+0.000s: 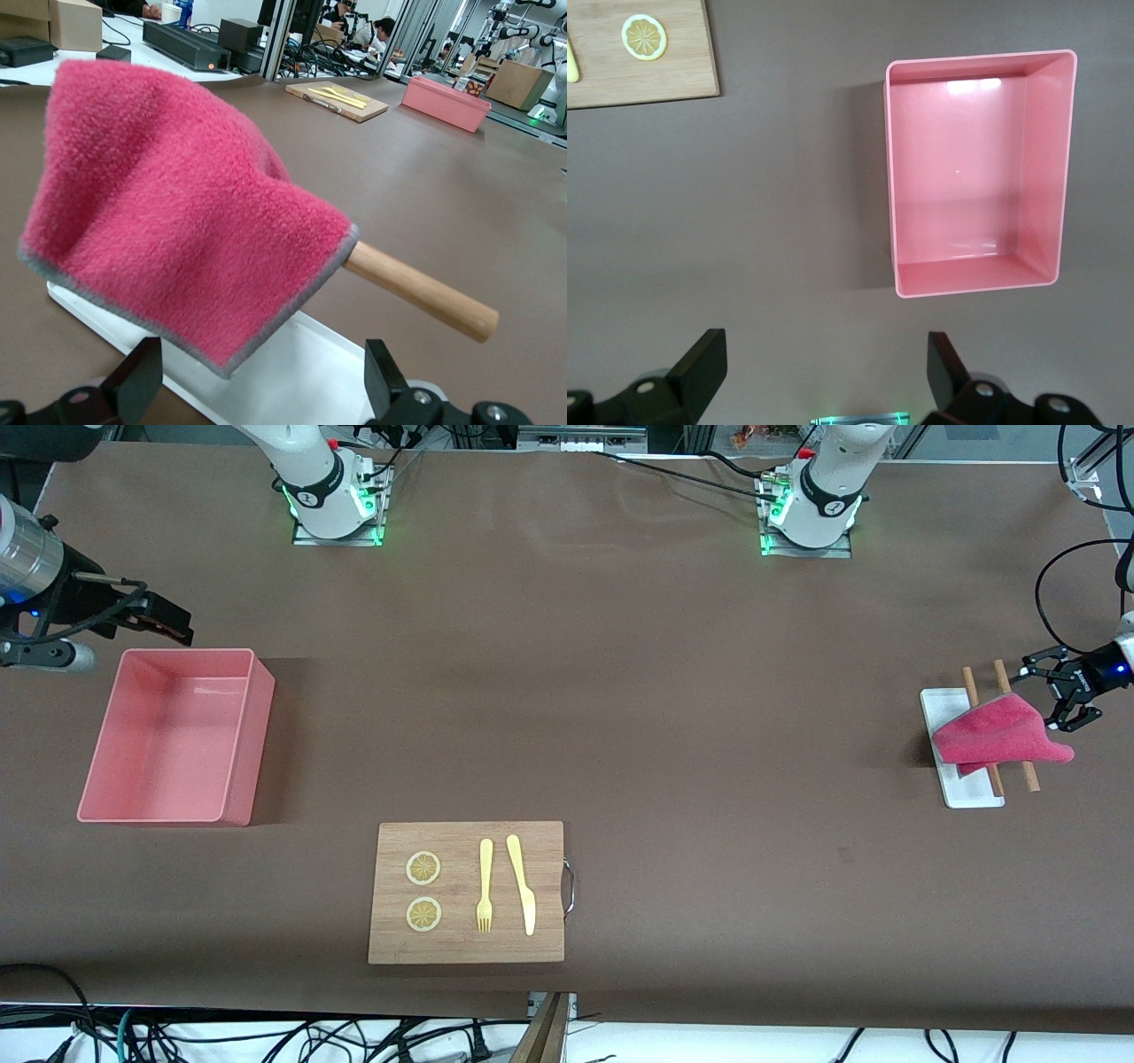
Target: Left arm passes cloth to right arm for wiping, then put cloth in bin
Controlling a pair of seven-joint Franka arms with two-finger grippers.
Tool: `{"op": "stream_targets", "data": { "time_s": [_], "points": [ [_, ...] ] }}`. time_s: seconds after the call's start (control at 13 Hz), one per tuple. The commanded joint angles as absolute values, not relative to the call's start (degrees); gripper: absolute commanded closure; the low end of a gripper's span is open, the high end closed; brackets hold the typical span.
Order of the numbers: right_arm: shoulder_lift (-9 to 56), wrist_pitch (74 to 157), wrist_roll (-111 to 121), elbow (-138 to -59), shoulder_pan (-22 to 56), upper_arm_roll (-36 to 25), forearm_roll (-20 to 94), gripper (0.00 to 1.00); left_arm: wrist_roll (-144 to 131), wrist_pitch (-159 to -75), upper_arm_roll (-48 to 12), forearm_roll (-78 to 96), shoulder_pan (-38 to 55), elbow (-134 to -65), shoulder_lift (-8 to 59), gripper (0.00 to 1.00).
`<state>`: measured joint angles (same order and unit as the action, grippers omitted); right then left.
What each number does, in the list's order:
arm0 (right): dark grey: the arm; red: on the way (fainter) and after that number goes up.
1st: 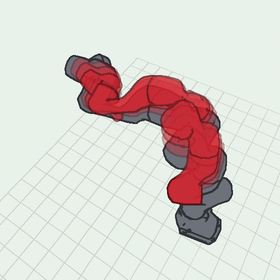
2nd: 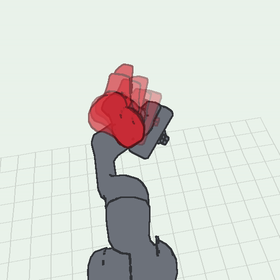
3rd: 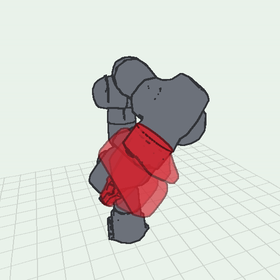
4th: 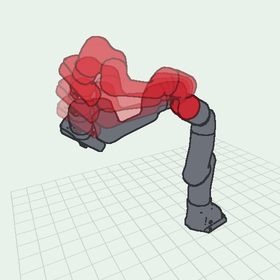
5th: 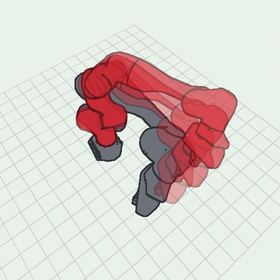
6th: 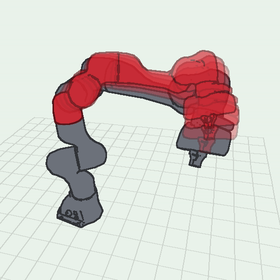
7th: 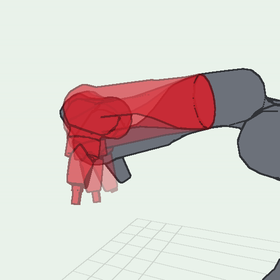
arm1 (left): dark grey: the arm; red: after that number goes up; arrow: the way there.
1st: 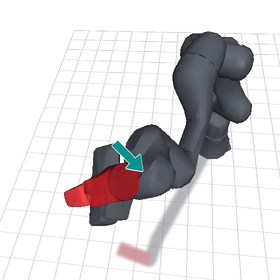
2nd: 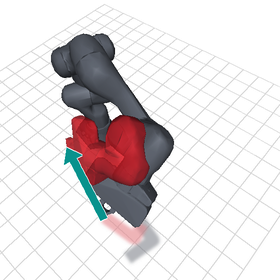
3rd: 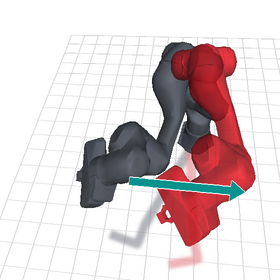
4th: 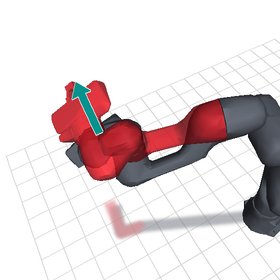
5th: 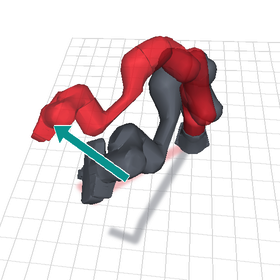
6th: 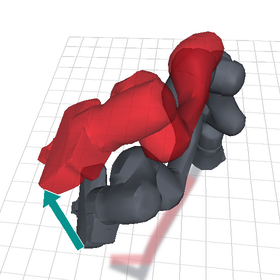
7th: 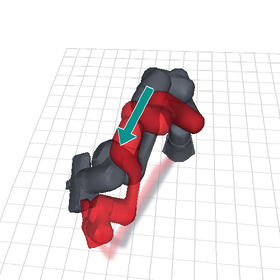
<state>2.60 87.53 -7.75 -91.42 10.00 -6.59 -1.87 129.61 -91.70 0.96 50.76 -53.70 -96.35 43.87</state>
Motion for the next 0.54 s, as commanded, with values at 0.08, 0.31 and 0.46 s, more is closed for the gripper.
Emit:
{"op": "stream_targets", "data": {
  "time_s": [0.08,0.31,0.46],
  "points": [
    [3.52,88.25,-7.21,-90.53,10.11,-6.5,-1.76,0.0,133.24,-92.46,0.88,53.43,-53.0,-95.62,44.74,0.0],
    [4.21,89.03,-6.68,-90.53,9.93,-6.59,-2.28,0.0,132.89,-93.33,0.88,54.22,-52.03,-95.54,44.82,0.0],
    [4.04,88.25,-7.3,-90.44,11.42,-6.07,-1.67,0.0,132.89,-93.6,0.88,54.23,-52.03,-95.54,44.82,0.16]
  ]
}}
